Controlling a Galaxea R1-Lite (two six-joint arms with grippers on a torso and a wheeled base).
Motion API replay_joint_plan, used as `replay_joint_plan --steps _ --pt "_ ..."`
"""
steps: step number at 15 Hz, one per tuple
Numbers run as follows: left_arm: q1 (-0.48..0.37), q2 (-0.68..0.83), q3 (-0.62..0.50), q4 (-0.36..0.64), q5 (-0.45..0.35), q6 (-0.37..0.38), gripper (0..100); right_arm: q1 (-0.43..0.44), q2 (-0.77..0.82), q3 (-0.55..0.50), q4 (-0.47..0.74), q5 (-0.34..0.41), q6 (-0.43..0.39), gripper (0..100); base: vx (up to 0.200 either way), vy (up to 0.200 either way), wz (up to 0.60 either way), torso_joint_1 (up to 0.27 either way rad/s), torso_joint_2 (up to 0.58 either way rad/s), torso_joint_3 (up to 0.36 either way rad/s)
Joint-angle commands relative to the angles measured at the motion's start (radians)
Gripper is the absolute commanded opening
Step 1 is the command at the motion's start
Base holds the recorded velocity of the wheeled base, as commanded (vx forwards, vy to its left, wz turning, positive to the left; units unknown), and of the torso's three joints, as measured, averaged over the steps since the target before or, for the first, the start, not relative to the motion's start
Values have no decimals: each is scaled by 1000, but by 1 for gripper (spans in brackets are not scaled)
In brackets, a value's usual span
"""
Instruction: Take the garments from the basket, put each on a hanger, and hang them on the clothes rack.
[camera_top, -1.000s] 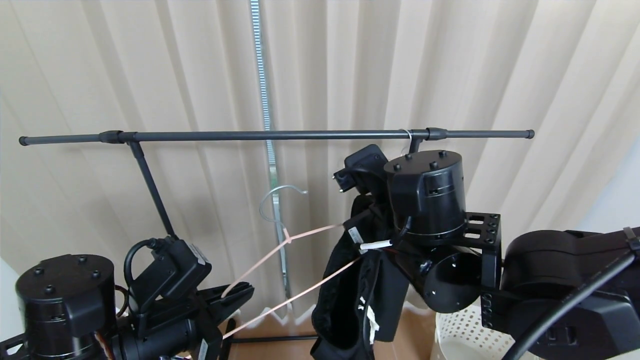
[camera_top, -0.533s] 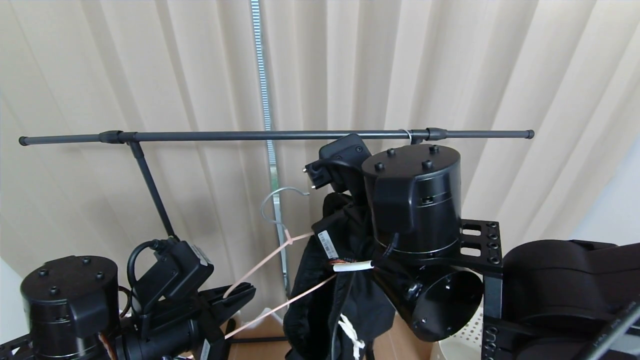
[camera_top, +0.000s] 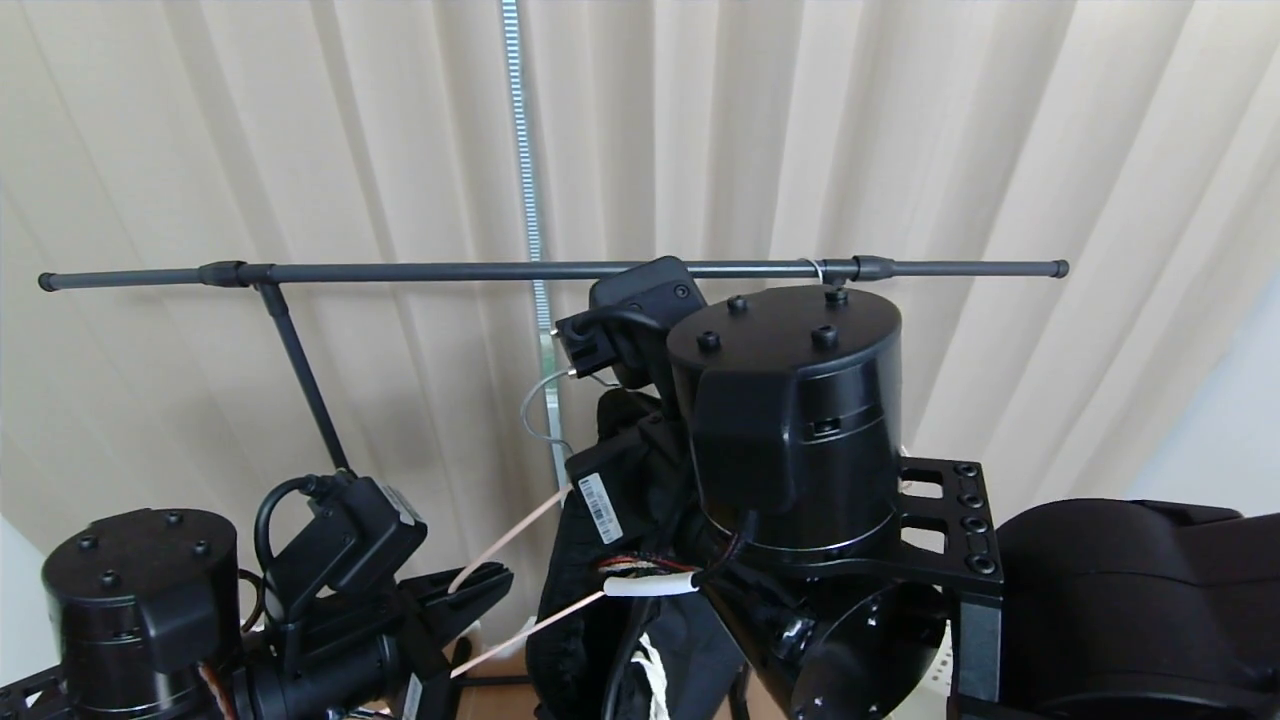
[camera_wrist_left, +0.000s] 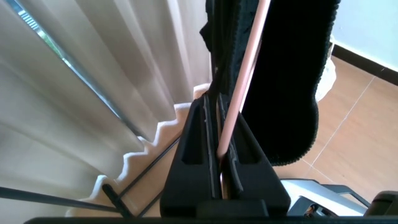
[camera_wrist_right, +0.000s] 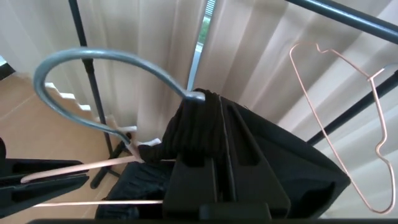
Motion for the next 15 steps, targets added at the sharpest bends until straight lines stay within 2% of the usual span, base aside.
replay_joint_plan --steps 1,2,3,7,15 --pt "0 -1 3 -28 0 -2 0 -5 -9 4 -1 0 0 0 0 0 0 0 0 0" --pt "0 -1 5 -45 0 -8 0 -8 -12 5 -1 0 2 0 0 0 0 0 0 0" --pt "0 -2 7 -50 0 -12 0 -11 -15 5 -1 0 3 100 0 0 0 0 0 0" --pt "-3 -10 13 -56 -1 -12 0 -79 -50 13 -4 0 9 100 0 0 0 0 0 0" --pt "-12 -10 14 -78 -1 -19 0 -79 8 -27 -3 0 6 100 0 0 0 0 0 0"
